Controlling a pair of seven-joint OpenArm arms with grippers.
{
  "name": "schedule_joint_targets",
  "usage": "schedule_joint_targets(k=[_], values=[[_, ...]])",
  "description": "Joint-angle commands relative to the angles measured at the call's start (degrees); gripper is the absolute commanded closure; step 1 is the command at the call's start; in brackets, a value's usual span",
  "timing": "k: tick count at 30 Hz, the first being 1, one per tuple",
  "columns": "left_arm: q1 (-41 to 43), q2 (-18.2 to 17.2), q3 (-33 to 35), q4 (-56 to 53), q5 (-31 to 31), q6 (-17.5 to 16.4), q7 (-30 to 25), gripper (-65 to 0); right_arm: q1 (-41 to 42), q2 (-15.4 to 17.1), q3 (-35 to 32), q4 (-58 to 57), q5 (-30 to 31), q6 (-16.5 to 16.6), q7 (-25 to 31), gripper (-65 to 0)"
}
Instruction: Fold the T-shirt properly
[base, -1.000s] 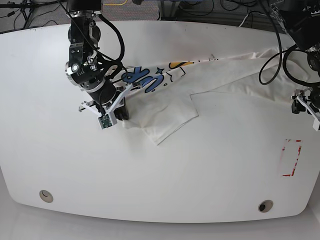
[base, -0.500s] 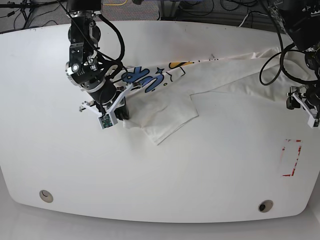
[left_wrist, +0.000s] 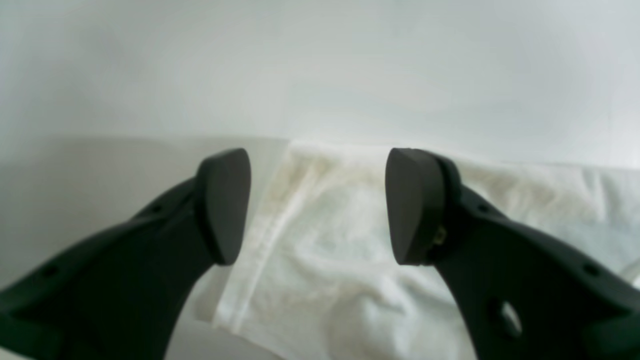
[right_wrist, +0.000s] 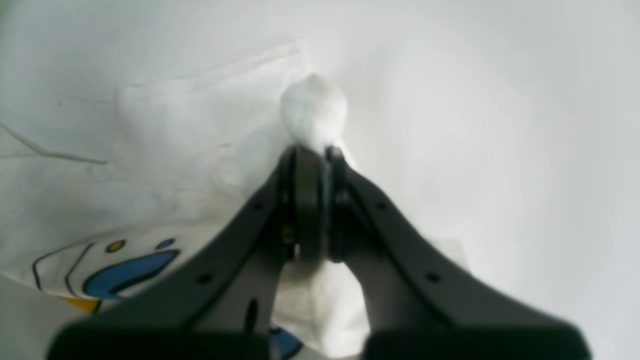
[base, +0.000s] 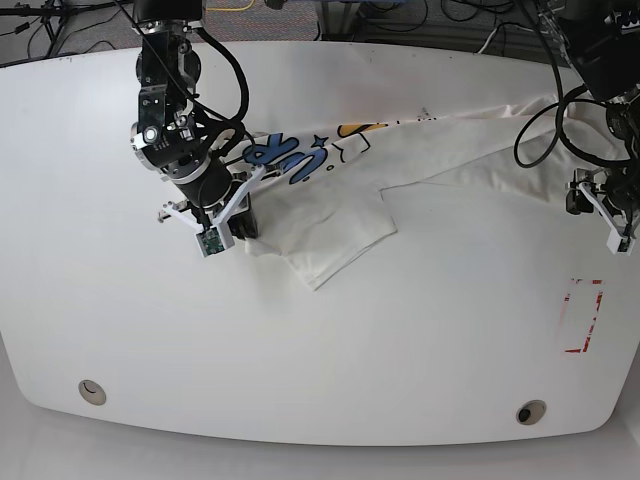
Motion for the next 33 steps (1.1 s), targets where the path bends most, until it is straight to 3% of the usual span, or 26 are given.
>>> schedule_joint_targets(k=[1,33], values=[[-0.7,-1.4,0.3,0.8,-0.4,-0.1,-0.7,-39.7,0.7,0.4,0.3,1.0,0.6,-0.1,1.4,-0.9],[1.0,-1.3,4.5,-0.8,0.5,-0.1,-3.1,-40.5,0.5,0.4,0.5,1.2,0.8,-0.1,1.4,-0.5]])
